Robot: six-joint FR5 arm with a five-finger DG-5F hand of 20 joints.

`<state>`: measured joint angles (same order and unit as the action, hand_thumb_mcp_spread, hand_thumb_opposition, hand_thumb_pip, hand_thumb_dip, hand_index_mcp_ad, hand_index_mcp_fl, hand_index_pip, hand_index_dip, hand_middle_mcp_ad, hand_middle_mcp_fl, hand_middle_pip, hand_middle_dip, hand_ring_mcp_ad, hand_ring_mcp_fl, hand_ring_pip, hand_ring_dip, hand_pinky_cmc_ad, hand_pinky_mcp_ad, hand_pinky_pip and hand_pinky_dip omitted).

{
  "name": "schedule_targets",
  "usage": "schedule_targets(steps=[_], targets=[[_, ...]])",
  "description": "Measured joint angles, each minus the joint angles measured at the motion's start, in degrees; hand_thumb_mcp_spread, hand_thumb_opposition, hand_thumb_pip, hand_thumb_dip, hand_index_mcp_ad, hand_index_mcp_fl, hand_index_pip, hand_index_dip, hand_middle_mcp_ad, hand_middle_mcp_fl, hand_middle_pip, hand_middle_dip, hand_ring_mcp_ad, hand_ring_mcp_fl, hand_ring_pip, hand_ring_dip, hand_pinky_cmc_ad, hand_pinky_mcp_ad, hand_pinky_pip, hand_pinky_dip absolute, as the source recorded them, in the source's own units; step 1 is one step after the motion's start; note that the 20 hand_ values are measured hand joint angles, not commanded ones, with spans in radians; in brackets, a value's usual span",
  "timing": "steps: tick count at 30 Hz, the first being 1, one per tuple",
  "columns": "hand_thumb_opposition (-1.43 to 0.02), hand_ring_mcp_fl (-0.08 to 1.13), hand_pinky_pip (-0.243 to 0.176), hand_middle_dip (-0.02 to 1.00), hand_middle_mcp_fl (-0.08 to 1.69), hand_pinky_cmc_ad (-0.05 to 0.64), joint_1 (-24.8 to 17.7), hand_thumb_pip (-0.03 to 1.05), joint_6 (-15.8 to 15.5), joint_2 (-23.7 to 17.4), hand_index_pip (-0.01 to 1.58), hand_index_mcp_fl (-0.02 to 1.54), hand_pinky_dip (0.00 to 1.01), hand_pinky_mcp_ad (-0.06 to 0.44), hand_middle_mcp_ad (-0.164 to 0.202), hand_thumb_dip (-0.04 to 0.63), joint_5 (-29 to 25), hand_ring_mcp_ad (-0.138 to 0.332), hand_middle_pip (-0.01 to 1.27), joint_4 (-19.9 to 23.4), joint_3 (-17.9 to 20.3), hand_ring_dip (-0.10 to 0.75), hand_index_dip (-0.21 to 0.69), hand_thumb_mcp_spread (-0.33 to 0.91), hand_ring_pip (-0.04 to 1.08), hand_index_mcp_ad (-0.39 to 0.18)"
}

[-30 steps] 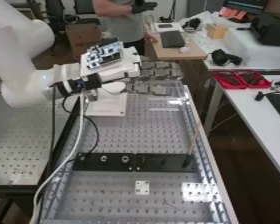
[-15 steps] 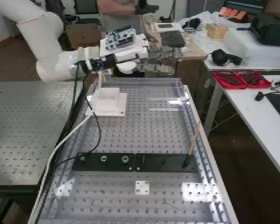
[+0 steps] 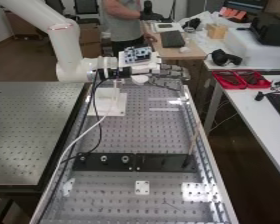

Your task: Grab the paper clip and place it in the clear container

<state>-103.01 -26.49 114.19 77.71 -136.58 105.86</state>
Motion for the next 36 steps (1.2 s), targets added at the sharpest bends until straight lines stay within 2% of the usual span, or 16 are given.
schedule_targets(steps=[12, 17, 25, 27, 28, 31, 33, 36], targets=[[-0.95, 0.01, -0.005, 0.19, 0.14, 0.325, -1.90, 0.55, 0.75, 7.66, 1.34, 0.66, 0.19, 0.276, 0.075, 0.269, -2.17, 0.113, 0.13, -4.82, -6.51, 0.112, 0.075, 0.54, 0.10, -0.202], [-0.95, 0.01, -0.005, 0.19, 0.14, 0.321, -2.24, 0.55, 0.75, 8.97, 1.34, 0.66, 0.19, 0.272, 0.075, 0.269, -2.03, 0.113, 0.13, -6.70, -8.31, 0.113, 0.075, 0.54, 0.10, -0.202], [-0.95, 0.01, -0.005, 0.19, 0.14, 0.321, -2.22, 0.55, 0.77, 10.44, 1.34, 0.63, 0.19, 0.272, 0.075, 0.269, -1.00, 0.113, 0.13, -12.09, -11.30, 0.113, 0.079, 0.50, 0.10, -0.204], [-0.94, 0.01, -0.010, 0.19, 0.11, 0.325, -2.10, 0.58, 0.80, 10.60, 1.36, 0.54, 0.20, 0.272, 0.075, 0.269, -0.29, 0.113, 0.13, -13.50, -11.96, 0.113, 0.079, 0.49, 0.10, -0.206], [-0.93, 0.01, -0.010, 0.19, 0.09, 0.325, -2.01, 0.64, 0.80, 10.60, 1.36, 0.41, 0.23, 0.272, 0.075, 0.269, -0.01, 0.113, 0.13, -13.92, -12.09, 0.113, 0.079, 0.47, 0.10, -0.206], [-0.88, 0.01, -0.028, 0.19, 0.03, 0.325, -1.77, 0.65, 0.84, 10.45, 1.32, 0.17, 0.29, 0.272, 0.075, 0.269, 0.42, 0.113, 0.13, -14.44, -11.89, 0.113, 0.079, 0.43, 0.11, -0.206], [-0.86, 0.00, -0.028, 0.19, 0.00, 0.325, -1.58, 0.68, 0.95, 10.12, 1.30, 0.12, 0.32, 0.274, 0.073, 0.269, 0.59, 0.119, 0.13, -14.26, -11.51, 0.113, 0.079, 0.40, 0.12, -0.192], [-0.85, 0.00, -0.063, 0.19, 0.00, 0.325, -1.19, 0.71, 1.13, 9.27, 1.29, 0.07, 0.38, 0.276, 0.073, 0.269, 0.72, 0.115, 0.13, -14.15, -10.77, 0.110, 0.082, 0.37, 0.12, -0.192]])
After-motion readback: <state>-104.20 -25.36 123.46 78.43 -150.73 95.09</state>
